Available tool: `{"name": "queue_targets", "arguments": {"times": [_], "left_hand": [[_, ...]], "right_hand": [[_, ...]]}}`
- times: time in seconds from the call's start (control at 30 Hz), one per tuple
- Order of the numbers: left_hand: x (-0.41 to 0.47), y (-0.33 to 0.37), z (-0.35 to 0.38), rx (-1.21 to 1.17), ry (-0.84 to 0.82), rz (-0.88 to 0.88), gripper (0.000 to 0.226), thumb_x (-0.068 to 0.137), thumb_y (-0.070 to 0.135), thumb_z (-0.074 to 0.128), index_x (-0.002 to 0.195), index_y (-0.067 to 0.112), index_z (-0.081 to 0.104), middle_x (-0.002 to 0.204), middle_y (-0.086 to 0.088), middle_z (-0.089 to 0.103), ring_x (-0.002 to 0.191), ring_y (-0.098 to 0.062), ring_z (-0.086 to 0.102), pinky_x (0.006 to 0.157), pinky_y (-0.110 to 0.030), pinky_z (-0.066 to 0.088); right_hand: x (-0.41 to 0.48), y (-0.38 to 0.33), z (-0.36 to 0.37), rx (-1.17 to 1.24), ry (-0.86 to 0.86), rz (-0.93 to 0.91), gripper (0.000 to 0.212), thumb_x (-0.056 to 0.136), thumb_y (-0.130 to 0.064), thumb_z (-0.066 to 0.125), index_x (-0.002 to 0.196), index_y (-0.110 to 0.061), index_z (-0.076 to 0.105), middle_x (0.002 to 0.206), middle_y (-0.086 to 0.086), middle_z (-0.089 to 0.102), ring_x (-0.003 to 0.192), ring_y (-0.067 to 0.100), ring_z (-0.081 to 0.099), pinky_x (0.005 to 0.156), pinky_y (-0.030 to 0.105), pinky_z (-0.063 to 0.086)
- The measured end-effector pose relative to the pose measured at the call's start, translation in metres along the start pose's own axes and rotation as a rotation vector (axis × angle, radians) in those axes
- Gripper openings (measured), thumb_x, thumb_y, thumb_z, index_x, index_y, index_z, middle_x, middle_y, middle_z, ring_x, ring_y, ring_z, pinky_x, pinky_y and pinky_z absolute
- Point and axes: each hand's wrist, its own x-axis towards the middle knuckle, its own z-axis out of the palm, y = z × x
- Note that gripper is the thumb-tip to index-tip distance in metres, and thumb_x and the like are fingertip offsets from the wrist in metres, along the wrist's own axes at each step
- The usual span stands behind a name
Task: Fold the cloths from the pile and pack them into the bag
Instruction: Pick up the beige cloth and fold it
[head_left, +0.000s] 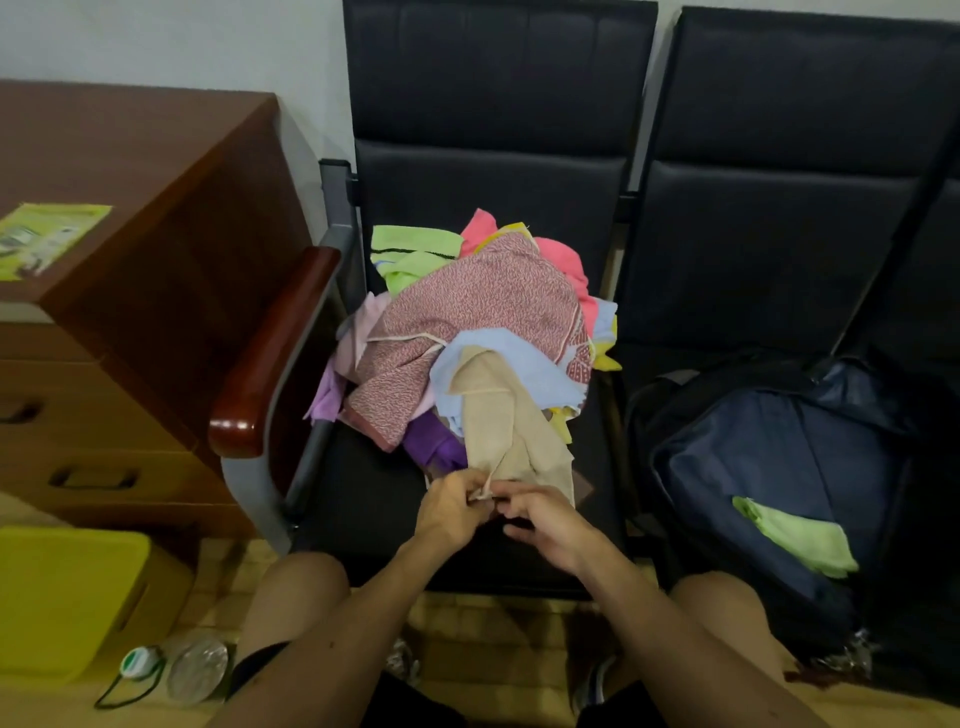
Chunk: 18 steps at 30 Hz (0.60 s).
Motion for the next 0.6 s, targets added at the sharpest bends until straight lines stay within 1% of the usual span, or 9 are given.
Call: {"name": "queue_targets", "arguments": {"times": [0.07, 0.13, 0.23, 0.3, 0.37, 0.43, 0.47, 0.53, 0.6], "left_hand": [[0.002, 0.002, -0.01, -0.033, -0.001, 0.066, 0.019, 0.082, 0.019, 0.074, 0.098, 0.029, 0.075, 0.087, 0.012, 0.075, 0.086, -0.009, 0.07, 0.081, -0.041, 0.056], [-0.002, 0.015, -0.023, -0.074, 0.012, 0.134, 0.017, 0.084, 0.016, 0.075, 0.099, 0.023, 0.078, 0.088, 0.011, 0.077, 0.086, -0.005, 0.071, 0.083, -0.04, 0.057], [-0.013, 0.04, -0.048, -0.145, 0.01, 0.224, 0.017, 0.085, 0.009, 0.075, 0.1, 0.015, 0.079, 0.09, 0.007, 0.078, 0.083, 0.001, 0.069, 0.082, -0.026, 0.056], [-0.021, 0.058, -0.066, -0.158, -0.023, 0.297, 0.015, 0.085, 0.005, 0.074, 0.097, 0.012, 0.079, 0.09, 0.004, 0.077, 0.082, -0.003, 0.067, 0.081, -0.025, 0.053], [-0.031, 0.08, -0.084, -0.177, -0.064, 0.375, 0.012, 0.087, 0.004, 0.072, 0.092, 0.014, 0.077, 0.083, 0.003, 0.073, 0.076, -0.004, 0.061, 0.076, -0.023, 0.05], [-0.042, 0.105, -0.1, -0.185, -0.099, 0.438, 0.019, 0.088, 0.002, 0.071, 0.088, 0.021, 0.073, 0.074, 0.007, 0.066, 0.068, 0.0, 0.055, 0.069, -0.016, 0.044], [-0.047, 0.117, -0.106, -0.19, -0.12, 0.46, 0.021, 0.087, 0.002, 0.072, 0.087, 0.023, 0.073, 0.072, 0.01, 0.065, 0.067, 0.001, 0.055, 0.068, -0.014, 0.043], [-0.055, 0.137, -0.117, -0.226, -0.156, 0.486, 0.021, 0.085, 0.002, 0.074, 0.086, 0.023, 0.073, 0.069, 0.011, 0.068, 0.067, 0.0, 0.058, 0.068, -0.016, 0.046], [-0.062, 0.152, -0.126, -0.28, -0.18, 0.493, 0.016, 0.083, 0.003, 0.077, 0.087, 0.018, 0.076, 0.076, 0.002, 0.074, 0.073, -0.007, 0.062, 0.072, -0.023, 0.049]], "right_hand": [[-0.013, -0.009, -0.005, -0.014, -0.007, -0.044, 0.038, 0.088, 0.005, 0.048, 0.112, -0.012, 0.073, 0.118, 0.007, 0.069, 0.112, 0.019, 0.062, 0.094, 0.036, 0.051], [-0.028, -0.02, -0.008, -0.028, -0.005, -0.091, 0.032, 0.088, 0.004, 0.054, 0.108, -0.01, 0.074, 0.112, 0.008, 0.073, 0.108, 0.019, 0.066, 0.09, 0.034, 0.053], [-0.058, -0.041, -0.009, -0.112, 0.023, -0.191, 0.021, 0.09, -0.003, 0.06, 0.102, -0.01, 0.076, 0.1, 0.004, 0.077, 0.088, 0.015, 0.071, 0.072, 0.026, 0.053], [-0.076, -0.056, -0.012, -0.199, 0.047, -0.271, 0.018, 0.091, -0.006, 0.061, 0.098, -0.012, 0.076, 0.087, 0.004, 0.076, 0.069, 0.012, 0.065, 0.06, 0.022, 0.045], [-0.087, -0.068, -0.016, -0.305, 0.103, -0.403, 0.016, 0.091, -0.007, 0.062, 0.098, -0.015, 0.073, 0.075, 0.003, 0.071, 0.063, 0.012, 0.059, 0.055, 0.019, 0.041], [-0.094, -0.078, -0.019, -0.438, 0.184, -0.582, 0.018, 0.087, -0.008, 0.067, 0.101, -0.02, 0.071, 0.068, -0.002, 0.064, 0.063, 0.009, 0.058, 0.061, 0.018, 0.046], [-0.098, -0.083, -0.021, -0.499, 0.19, -0.671, 0.024, 0.084, -0.009, 0.071, 0.104, -0.023, 0.07, 0.07, -0.006, 0.061, 0.065, 0.006, 0.057, 0.065, 0.018, 0.047], [-0.104, -0.091, -0.024, -0.634, 0.151, -0.808, 0.037, 0.079, -0.011, 0.076, 0.109, -0.031, 0.067, 0.081, -0.012, 0.059, 0.075, 0.003, 0.055, 0.072, 0.017, 0.045], [-0.112, -0.096, -0.025, -0.743, 0.127, -0.897, 0.033, 0.077, -0.018, 0.078, 0.101, -0.036, 0.066, 0.094, -0.008, 0.061, 0.088, 0.006, 0.054, 0.077, 0.021, 0.044]]}}
